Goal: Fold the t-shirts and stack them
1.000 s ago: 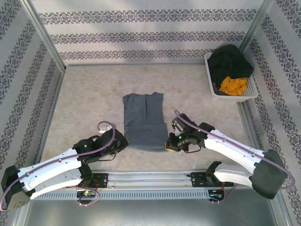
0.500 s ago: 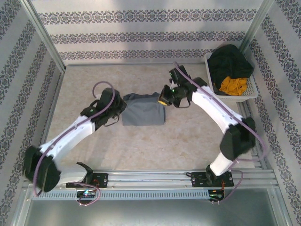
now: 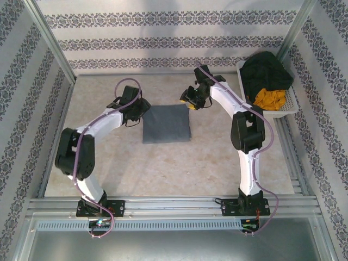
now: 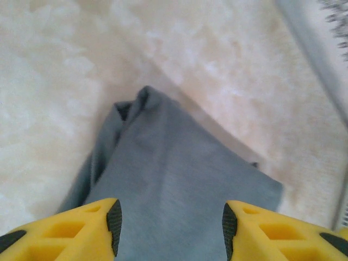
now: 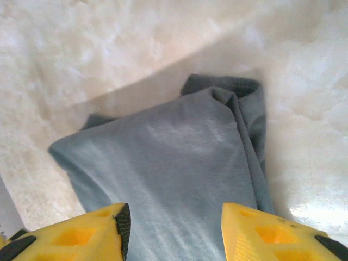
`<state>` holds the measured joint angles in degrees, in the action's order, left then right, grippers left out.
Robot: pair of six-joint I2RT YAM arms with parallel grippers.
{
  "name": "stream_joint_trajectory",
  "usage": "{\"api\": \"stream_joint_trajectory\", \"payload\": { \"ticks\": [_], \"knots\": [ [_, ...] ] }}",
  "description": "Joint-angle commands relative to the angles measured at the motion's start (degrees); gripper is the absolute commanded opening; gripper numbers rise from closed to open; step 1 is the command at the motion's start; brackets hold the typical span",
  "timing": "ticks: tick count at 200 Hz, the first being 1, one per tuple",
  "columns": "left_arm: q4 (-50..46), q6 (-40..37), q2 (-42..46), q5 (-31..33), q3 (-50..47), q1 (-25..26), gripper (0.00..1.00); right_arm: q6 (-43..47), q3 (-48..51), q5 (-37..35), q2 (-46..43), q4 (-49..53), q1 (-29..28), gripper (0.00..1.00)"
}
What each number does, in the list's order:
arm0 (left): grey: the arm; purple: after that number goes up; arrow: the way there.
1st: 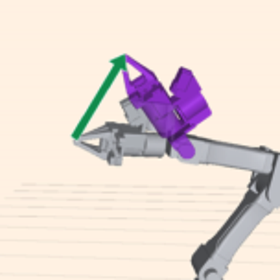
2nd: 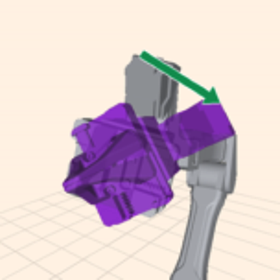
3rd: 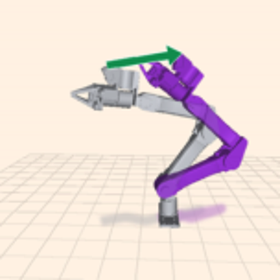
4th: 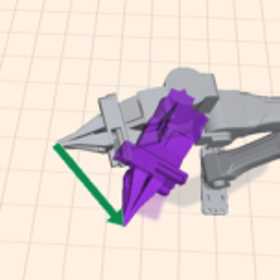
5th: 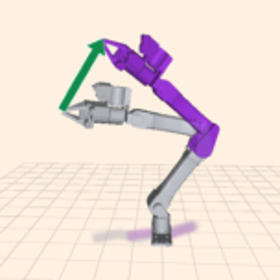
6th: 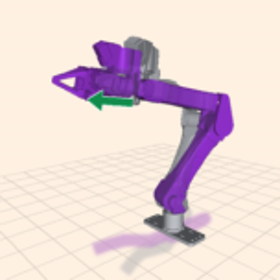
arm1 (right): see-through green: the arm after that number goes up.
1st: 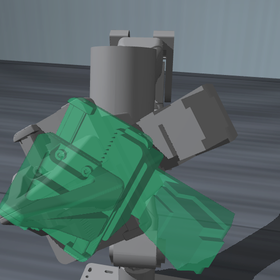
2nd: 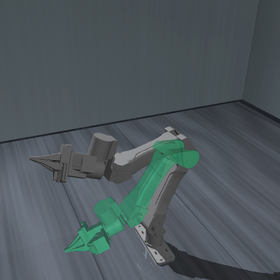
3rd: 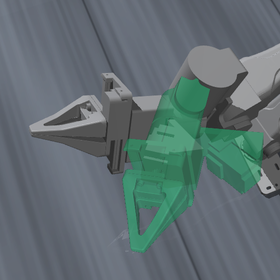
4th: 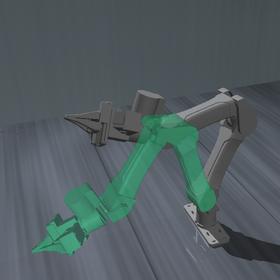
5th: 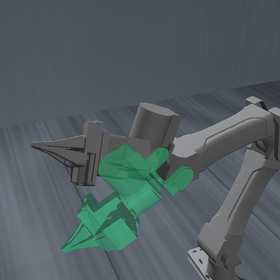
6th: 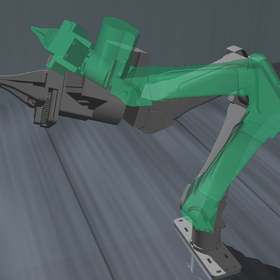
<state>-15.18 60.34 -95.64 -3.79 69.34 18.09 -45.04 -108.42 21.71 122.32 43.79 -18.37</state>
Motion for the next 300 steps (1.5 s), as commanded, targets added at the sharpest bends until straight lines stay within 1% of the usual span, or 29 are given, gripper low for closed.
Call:
{"api": "stream_joint_trajectory", "payload": {
  "ticks": [1,16,22,35,47,63,91,111,130,153,174,187,195,206,227,244,256,269,287,300],
  "knots": [
    [-3.2,4.0,8.7,1.5,-5.0,4.2,0.53,1.8,8.1,-1.3,-11.5,-3.5,0.4,0.48],
    [-1.6,11.2,13.0,3.0,-11.4,8.9,0.53,-1.0,20.3,-0.3,-20.3,-11.6,0.3,0.49],
    [-0.6,14.4,14.7,4.8,-13.7,11.4,0.54,-2.6,26.9,0.0,-23.9,-15.0,0.1,0.5],
    [2.5,20.5,16.9,9.4,-18.0,16.3,0.57,-5.2,36.8,0.4,-31.1,-22.0,-0.4,0.52],
    [6.7,25.1,16.5,12.5,-20.5,19.9,0.59,-7.9,44.4,2.3,-36.6,-27.9,-0.6,0.54],
    [11.9,29.9,13.1,14.3,-21.5,22.7,0.59,-10.8,52.5,4.7,-42.4,-32.4,-0.7,0.55],
    [16.7,40.2,5.4,14.8,-20.4,25.9,0.6,-11.0,58.9,5.3,-49.8,-28.6,-0.7,0.55],
    [19.7,46.9,1.0,16.3,-19.5,27.4,0.61,-10.8,61.6,5.0,-53.9,-25.7,0.1,0.54],
    [21.1,50.8,-2.6,17.7,-18.1,28.0,0.61,-10.4,62.8,5.2,-56.7,-24.0,0.7,0.53],
    [22.0,52.7,-5.9,20.2,-16.4,28.3,0.61,-9.1,62.9,5.3,-59.6,-20.8,1.3,0.53],
    [24.6,54.0,-9.0,21.7,-15.7,28.1,0.59,-8.4,63.6,5.6,-61.6,-18.7,1.9,0.52],
    [26.2,55.0,-11.1,22.2,-15.5,28.1,0.54,-8.5,64.5,6.0,-62.7,-18.2,2.4,0.52],
    [27.1,55.6,-12.2,22.7,-15.4,28.0,0.49,-8.6,65.0,6.1,-63.4,-17.9,2.8,0.52],
    [28.7,55.6,-13.7,23.2,-15.4,27.6,0.39,-8.5,65.3,6.4,-64.0,-17.4,3.3,0.52],
    [29.9,55.3,-14.6,24.7,-15.9,25.7,0.14,-8.1,65.4,7.0,-64.7,-16.5,4.3,0.52],
    [32.0,52.4,-13.9,24.9,-17.0,22.8,0.0,-7.6,65.1,7.3,-64.6,-16.3,4.9,0.52],
    [32.9,49.0,-12.7,23.9,-18.0,20.4,0.0,-7.3,64.8,7.5,-64.3,-16.5,5.0,0.51],
    [34.3,43.4,-10.9,21.6,-19.5,16.4,0.0,-6.7,64.0,7.9,-63.9,-16.9,5.1,0.5],
    [34.0,34.4,-8.6,14.9,-21.0,9.5,0.0,-5.5,62.9,7.9,-62.6,-16.9,5.1,0.48],
    [33.0,29.4,-7.4,9.6,-22.1,4.1,0.0,-4.7,62.0,8.0,-61.7,-16.9,5.1,0.48]
  ]
}}
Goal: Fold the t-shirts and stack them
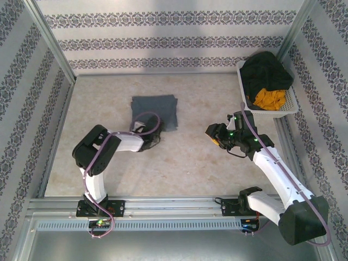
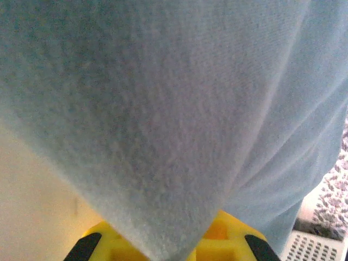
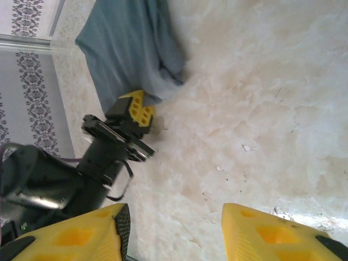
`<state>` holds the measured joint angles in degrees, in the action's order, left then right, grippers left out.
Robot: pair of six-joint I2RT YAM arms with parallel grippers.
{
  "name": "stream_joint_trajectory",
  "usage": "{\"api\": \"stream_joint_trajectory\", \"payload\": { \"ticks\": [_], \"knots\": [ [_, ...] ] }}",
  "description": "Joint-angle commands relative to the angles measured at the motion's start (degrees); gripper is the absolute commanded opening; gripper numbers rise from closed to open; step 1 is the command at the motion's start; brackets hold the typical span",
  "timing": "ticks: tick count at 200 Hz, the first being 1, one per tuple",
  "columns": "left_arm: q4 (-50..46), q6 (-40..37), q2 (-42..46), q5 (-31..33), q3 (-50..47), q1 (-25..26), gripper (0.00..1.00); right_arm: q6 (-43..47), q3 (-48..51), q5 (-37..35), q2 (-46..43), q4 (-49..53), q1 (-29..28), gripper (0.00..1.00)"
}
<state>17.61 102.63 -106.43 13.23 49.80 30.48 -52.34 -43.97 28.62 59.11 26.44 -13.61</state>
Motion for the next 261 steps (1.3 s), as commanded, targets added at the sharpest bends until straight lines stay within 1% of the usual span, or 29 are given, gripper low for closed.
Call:
{"api": "stream_joint_trajectory", "payload": {
  "ticks": [1,16,36,66,85,109,145,166,182,183,189,197,202,203,205,210,212,226,228,229,231,232,234,249,261],
  "knots": [
    [0.1,-13.3,3.6,-7.8,-2.7,-8.8,0.0,2.7,-2.5,1.2,1.6,0.4,0.4,0.48],
    [-1.9,-19.7,5.0,-11.8,-3.2,-15.5,0.0,3.4,-3.3,1.3,2.9,0.0,0.3,0.47],
    [-4.4,-28.9,5.0,-16.6,-1.4,-24.1,0.0,3.8,-4.2,1.2,4.3,-0.7,0.2,0.47],
    [-5.4,-39.5,-0.9,-25.3,5.0,-35.5,0.0,4.2,-4.7,1.4,6.4,-2.6,0.1,0.47],
    [-7.0,-43.2,-5.7,-28.5,10.3,-40.5,0.0,4.7,-5.3,1.1,7.7,-3.0,-0.1,0.47],
    [-9.1,-45.0,-11.6,-31.1,17.3,-44.3,0.0,4.6,-6.3,0.4,9.1,-2.8,-0.1,0.47],
    [-11.7,-46.6,-16.8,-31.3,24.9,-47.6,0.0,4.5,-8.2,-0.6,10.7,-1.9,-0.5,0.47],
    [-12.6,-47.9,-17.6,-31.6,26.9,-47.9,0.0,4.7,-8.6,-0.8,11.7,-2.1,-0.7,0.47],
    [-12.9,-48.7,-15.9,-30.3,26.0,-47.9,0.0,5.0,-8.8,-0.5,12.4,-3.5,-0.8,0.5],
    [-12.9,-48.7,-15.7,-30.1,25.8,-47.9,0.0,5.0,-8.8,-0.5,12.4,-3.5,-0.8,0.5],
    [-12.2,-48.8,-14.4,-29.5,24.8,-47.9,0.14,5.3,-9.1,-0.3,12.5,-4.3,-0.8,0.51],
    [-12.3,-49.2,-12.1,-28.6,23.7,-47.8,0.42,5.5,-9.4,0.2,12.8,-5.5,-0.8,0.53],
    [-12.7,-49.4,-10.5,-28.2,23.2,-47.7,0.57,5.6,-9.6,0.5,12.8,-6.4,-0.8,0.55],
    [-12.8,-49.4,-10.2,-28.1,23.1,-47.7,0.58,5.5,-9.7,0.6,12.8,-6.7,-0.8,0.55],
    [-12.8,-49.5,-9.7,-28.1,22.9,-47.6,0.65,5.5,-9.8,0.8,12.9,-7.2,-0.8,0.55],
    [-12.7,-49.6,-7.9,-28.2,22.2,-47.5,0.94,5.3,-10.0,1.4,12.8,-8.6,-0.8,0.56],
    [-12.5,-49.6,-7.2,-28.4,21.7,-47.4,0.98,5.3,-10.1,1.6,12.8,-9.3,-0.8,0.57],
    [-13.4,-49.6,-1.3,-28.1,18.8,-46.5,1.0,4.2,-10.6,2.9,12.5,-13.7,-0.8,0.61],
    [-13.7,-49.5,-0.1,-27.9,18.4,-46.3,1.0,3.9,-10.6,2.9,12.5,-14.0,-0.8,0.67],
    [-13.9,-49.5,0.5,-27.8,18.1,-46.2,1.0,3.8,-10.7,2.9,12.4,-14.4,-0.8,0.73],
    [-14.2,-49.5,1.5,-27.6,17.7,-46.0,1.0,3.5,-10.6,2.9,12.2,-15.1,-0.8,0.89],
    [-14.4,-49.6,2.1,-27.6,17.4,-45.9,1.0,3.4,-10.6,2.9,12.2,-15.4,-0.7,0.93],
    [-14.6,-49.7,3.2,-27.3,16.8,-45.8,1.0,3.1,-10.6,2.9,12.0,-16.1,-0.7,0.97],
    [-15.9,-49.5,11.9,-25.2,11.9,-43.8,1.0,0.5,-9.8,2.4,11.1,-21.1,-0.3,0.98],
    [-16.4,-50.4,18.4,-23.3,7.7,-41.2,1.0,-0.6,-9.6,0.5,10.6,-21.2,0.2,0.98]
  ]
}}
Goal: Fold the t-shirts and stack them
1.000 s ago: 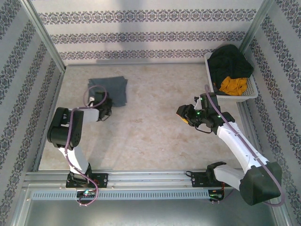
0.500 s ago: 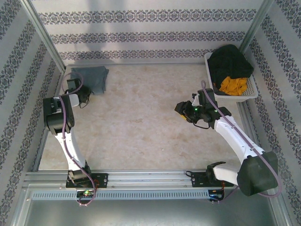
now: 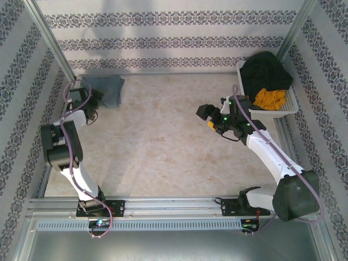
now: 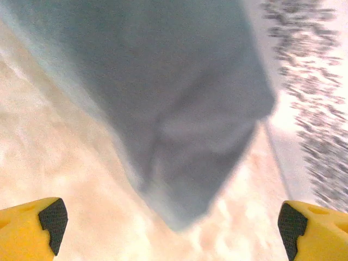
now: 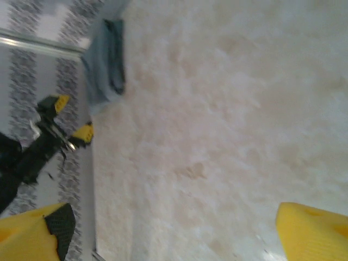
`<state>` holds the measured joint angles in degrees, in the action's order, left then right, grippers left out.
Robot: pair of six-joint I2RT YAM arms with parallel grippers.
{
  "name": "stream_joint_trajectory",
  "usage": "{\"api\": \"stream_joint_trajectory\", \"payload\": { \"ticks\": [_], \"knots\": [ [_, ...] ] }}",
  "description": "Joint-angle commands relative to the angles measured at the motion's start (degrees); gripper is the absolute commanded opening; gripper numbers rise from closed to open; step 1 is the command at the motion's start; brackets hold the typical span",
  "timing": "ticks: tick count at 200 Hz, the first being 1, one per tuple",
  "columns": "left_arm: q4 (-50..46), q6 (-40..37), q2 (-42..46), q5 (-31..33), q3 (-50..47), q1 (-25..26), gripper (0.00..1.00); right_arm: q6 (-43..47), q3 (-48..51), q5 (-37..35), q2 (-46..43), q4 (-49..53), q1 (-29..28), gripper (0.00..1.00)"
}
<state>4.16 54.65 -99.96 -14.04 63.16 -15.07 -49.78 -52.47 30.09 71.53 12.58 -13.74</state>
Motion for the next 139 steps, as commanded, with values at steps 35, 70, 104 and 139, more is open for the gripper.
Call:
{"api": "stream_joint_trajectory", "payload": {
  "ticks": [35,70,104,139],
  "knots": [
    [-23.4,-7.9,24.7,23.6,-8.1,15.8,1.0,1.5,-2.0,-12.3,-6.0,0.0,0.6,0.98],
    [-24.0,-24.2,35.3,43.3,-16.6,22.5,1.0,14.9,2.6,-39.1,-11.8,8.4,0.3,0.98],
    [-5.4,-46.2,39.2,40.3,-29.7,21.9,1.0,33.9,23.2,-51.5,-17.4,-16.9,0.9,0.98],
    [19.3,-49.8,31.1,36.3,-38.3,20.4,1.0,40.0,21.6,-48.1,-8.4,-18.5,4.5,0.98]
  ]
}}
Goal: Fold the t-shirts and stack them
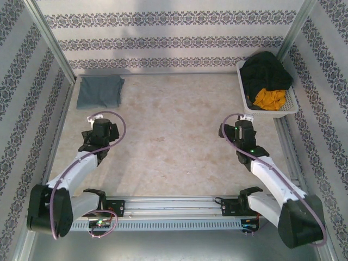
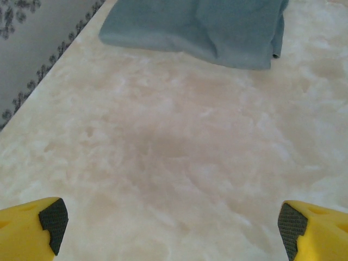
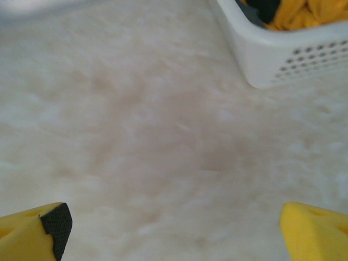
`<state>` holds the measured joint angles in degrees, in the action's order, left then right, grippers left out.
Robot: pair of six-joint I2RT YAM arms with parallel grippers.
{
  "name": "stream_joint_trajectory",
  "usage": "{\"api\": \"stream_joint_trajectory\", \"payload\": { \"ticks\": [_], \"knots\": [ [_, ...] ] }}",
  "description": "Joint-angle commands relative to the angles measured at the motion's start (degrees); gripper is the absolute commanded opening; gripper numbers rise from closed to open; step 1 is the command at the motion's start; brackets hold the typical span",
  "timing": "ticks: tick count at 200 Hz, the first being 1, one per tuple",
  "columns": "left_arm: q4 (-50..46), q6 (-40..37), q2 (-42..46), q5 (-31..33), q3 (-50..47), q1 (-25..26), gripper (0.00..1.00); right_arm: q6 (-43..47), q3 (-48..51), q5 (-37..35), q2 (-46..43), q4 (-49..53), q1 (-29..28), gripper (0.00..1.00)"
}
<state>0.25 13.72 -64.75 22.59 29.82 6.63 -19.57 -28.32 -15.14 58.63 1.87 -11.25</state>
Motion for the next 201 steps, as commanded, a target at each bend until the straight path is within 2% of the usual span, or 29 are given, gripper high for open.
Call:
{"api": "stream_joint_trajectory", "payload": {
  "ticks": [1,21,38,57,69,80,88,98,114,120,131,141,148,159,172,185,201],
  "knots": [
    [23.9,-8.5,-4.5,-0.2,-5.1,-1.4,1.0,10.0,-2.7,-2.7,4.8,-8.0,2.0,0.98],
    [26.1,-5.3,-9.9,-1.6,-3.9,-2.6,1.0,11.7,-3.5,-2.1,11.0,-14.0,3.1,0.98],
    [32.5,-4.6,-14.0,-4.4,-4.6,-2.7,1.0,11.8,-3.6,-1.1,15.1,-16.5,4.3,0.98],
    [32.5,-7.4,-16.3,-7.5,-3.1,-3.8,1.0,12.6,0.6,2.3,17.7,-29.0,5.8,0.98],
    [40.7,-10.6,-17.0,-8.8,-5.8,-4.3,1.0,13.6,1.5,4.9,19.7,-33.9,6.9,0.98],
    [50.2,-9.8,-18.3,-9.9,-9.9,-5.6,1.0,16.1,0.8,5.9,20.1,-33.8,7.3,0.98],
    [57.1,-9.5,-19.8,-11.2,-13.4,-6.2,1.0,17.2,2.0,7.4,20.6,-37.9,8.2,0.98],
    [66.6,-10.2,-22.6,-15.3,-16.6,-6.8,1.0,16.7,3.6,9.0,21.3,-42.0,9.9,0.98],
    [77.1,-10.3,-29.0,-15.7,-17.7,-7.5,1.0,14.6,6.1,13.7,24.0,-49.7,12.6,0.98],
    [73.8,-9.2,-27.8,-16.7,-17.1,-8.3,1.0,15.4,6.5,15.2,24.8,-50.6,12.6,0.98],
    [61.0,-8.3,-23.6,-17.4,-14.2,-8.6,1.0,15.7,8.1,15.5,27.6,-56.4,12.6,0.98],
    [63.4,-9.6,-25.9,-19.1,-12.9,-8.6,1.0,14.6,10.9,14.6,30.1,-64.4,12.7,0.98],
    [62.2,-10.4,-26.8,-20.2,-11.5,-8.6,1.0,14.6,10.4,14.6,29.1,-61.6,12.7,0.98],
    [51.4,-10.2,-24.7,-20.0,-8.1,-8.2,1.0,15.3,9.0,15.1,27.4,-54.7,12.6,0.98],
    [56.6,-10.8,-26.3,-19.3,-9.0,-7.9,1.0,16.3,7.0,14.0,28.6,-55.8,11.6,0.98],
    [53.4,-10.6,-25.4,-19.3,-8.5,-7.9,1.0,17.7,6.3,12.5,28.2,-53.7,10.2,0.98],
    [55.4,-11.0,-26.0,-18.9,-8.9,-7.7,1.0,18.1,6.5,11.6,28.0,-53.7,9.9,0.98]
  ]
}}
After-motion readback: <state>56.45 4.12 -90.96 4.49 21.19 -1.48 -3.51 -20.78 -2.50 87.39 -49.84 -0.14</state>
